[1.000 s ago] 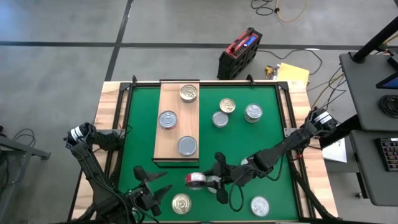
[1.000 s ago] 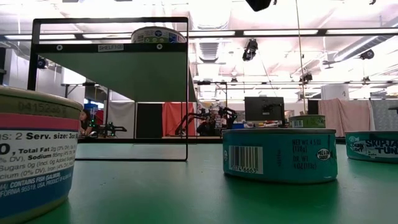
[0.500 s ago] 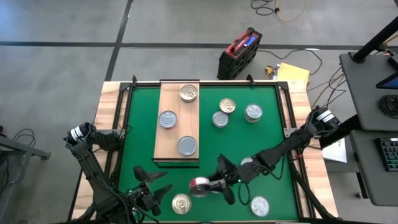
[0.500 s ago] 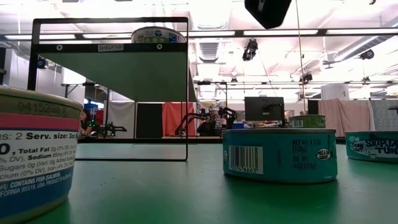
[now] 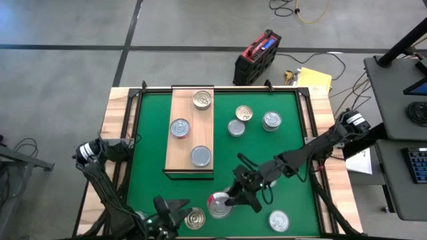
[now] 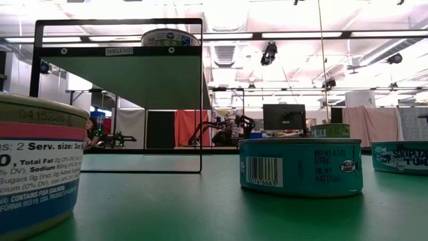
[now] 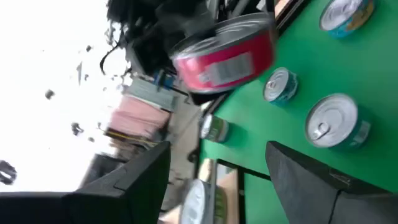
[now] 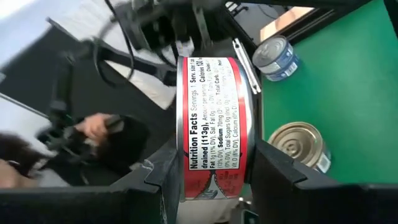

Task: Stack canned seafood by type on shelf
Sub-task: Stack the red tuna can on top of the red tuna can on the shelf

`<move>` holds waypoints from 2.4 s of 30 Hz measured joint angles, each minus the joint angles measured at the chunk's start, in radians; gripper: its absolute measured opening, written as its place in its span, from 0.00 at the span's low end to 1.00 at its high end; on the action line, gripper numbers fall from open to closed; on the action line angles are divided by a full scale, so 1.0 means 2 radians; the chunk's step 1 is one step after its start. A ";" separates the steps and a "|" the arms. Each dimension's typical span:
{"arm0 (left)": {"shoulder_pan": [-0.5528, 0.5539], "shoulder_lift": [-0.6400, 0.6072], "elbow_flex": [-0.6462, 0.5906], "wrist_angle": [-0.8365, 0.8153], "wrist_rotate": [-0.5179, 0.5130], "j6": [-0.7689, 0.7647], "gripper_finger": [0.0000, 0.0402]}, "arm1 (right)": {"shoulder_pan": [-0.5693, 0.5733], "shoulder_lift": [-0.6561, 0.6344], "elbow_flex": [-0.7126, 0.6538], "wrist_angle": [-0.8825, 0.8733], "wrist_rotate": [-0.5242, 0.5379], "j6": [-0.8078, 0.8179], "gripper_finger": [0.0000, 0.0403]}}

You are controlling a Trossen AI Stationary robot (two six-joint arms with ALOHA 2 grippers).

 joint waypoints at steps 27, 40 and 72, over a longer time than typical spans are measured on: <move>0.032 0.058 0.041 0.048 -0.076 0.323 0.61 | -0.029 0.022 0.000 0.034 -0.031 0.155 0.35; 0.041 0.058 0.042 0.059 -0.052 0.427 0.61 | -0.032 0.022 0.000 0.046 -0.040 0.157 0.35; 0.070 0.058 0.043 0.149 -0.028 0.528 0.51 | -0.041 0.025 0.000 0.051 -0.035 0.169 0.35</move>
